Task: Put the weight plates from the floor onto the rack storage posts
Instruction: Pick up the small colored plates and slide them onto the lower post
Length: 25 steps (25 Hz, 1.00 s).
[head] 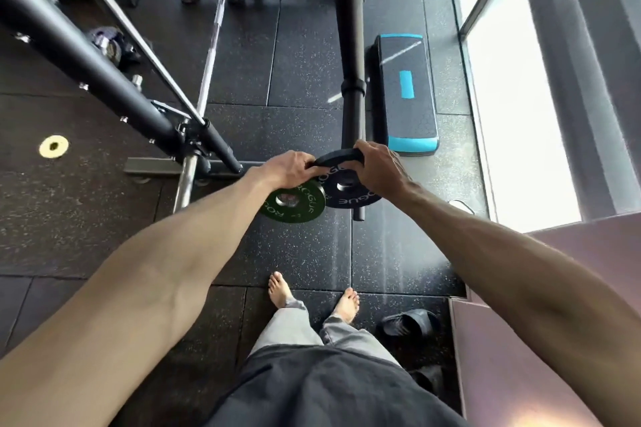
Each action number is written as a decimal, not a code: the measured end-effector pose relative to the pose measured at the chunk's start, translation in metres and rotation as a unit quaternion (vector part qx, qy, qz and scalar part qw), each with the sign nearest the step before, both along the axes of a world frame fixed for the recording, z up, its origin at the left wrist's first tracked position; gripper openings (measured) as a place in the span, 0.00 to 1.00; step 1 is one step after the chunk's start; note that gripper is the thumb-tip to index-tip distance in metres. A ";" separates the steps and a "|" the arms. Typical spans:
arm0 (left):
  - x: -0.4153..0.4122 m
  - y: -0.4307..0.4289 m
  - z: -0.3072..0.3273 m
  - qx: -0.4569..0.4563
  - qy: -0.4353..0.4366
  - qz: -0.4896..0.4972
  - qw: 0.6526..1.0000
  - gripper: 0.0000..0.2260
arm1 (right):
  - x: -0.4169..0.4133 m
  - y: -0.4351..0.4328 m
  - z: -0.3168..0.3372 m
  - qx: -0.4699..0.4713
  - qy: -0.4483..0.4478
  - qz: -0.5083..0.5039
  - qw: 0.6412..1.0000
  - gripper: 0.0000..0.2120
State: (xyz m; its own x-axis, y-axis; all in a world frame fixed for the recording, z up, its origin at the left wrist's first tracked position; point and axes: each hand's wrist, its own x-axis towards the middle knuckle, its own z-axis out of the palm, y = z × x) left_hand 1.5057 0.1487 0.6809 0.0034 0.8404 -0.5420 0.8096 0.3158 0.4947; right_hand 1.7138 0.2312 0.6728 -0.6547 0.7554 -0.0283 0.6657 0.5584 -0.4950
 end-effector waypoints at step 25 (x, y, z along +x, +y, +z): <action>0.006 -0.004 -0.038 0.021 -0.006 0.096 0.995 0.25 | -0.069 0.117 -0.010 0.193 -0.040 -0.044 0.979 0.17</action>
